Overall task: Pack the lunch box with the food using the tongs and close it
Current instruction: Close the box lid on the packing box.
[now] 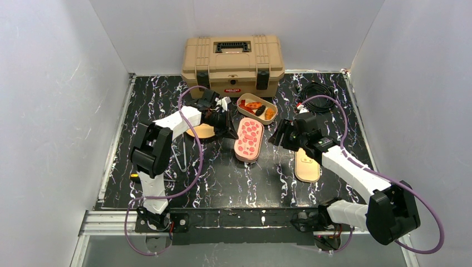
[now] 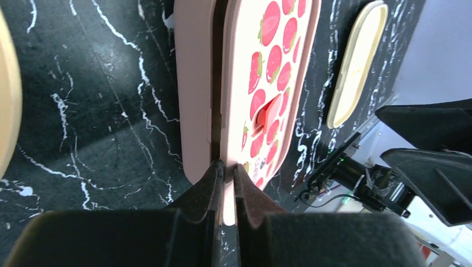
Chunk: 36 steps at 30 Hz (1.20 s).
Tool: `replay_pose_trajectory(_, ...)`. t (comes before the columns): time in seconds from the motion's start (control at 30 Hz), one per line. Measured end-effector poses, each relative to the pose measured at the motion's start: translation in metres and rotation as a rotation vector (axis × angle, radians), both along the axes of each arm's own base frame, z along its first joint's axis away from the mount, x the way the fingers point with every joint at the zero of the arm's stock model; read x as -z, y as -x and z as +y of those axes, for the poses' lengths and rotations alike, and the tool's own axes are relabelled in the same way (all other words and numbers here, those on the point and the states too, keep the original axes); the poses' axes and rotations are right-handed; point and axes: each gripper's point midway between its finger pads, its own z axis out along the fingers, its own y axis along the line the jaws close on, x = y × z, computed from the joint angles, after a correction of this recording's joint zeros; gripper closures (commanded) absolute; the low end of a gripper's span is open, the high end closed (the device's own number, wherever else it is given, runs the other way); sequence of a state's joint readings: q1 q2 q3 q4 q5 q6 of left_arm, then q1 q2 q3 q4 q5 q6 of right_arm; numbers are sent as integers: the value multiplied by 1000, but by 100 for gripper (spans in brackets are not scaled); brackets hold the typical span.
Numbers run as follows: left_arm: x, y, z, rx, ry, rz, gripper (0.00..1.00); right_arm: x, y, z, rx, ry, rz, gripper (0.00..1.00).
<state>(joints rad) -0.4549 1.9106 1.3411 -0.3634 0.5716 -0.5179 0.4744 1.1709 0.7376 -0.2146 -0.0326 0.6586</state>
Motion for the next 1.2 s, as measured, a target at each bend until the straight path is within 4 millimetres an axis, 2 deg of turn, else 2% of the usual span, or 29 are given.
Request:
replay_pose_trajectory(0.47, -8, 2, -13, -26, 145, 61, 100, 0, 0, 0, 1, 0, 0, 32)
replay_pose_trajectory(0.7, -7, 2, -10, -33, 150, 67, 100, 0, 0, -1, 3, 2, -1, 32)
replay_pose_trajectory(1.0, 6, -2, -3, -20, 66, 44, 77, 0, 0, 0, 3, 1, -1, 32)
replay_pose_trajectory(1.2, 10, 0, -4, -9, 54, 47, 70, 0, 0, 0, 5, -1, 0, 32)
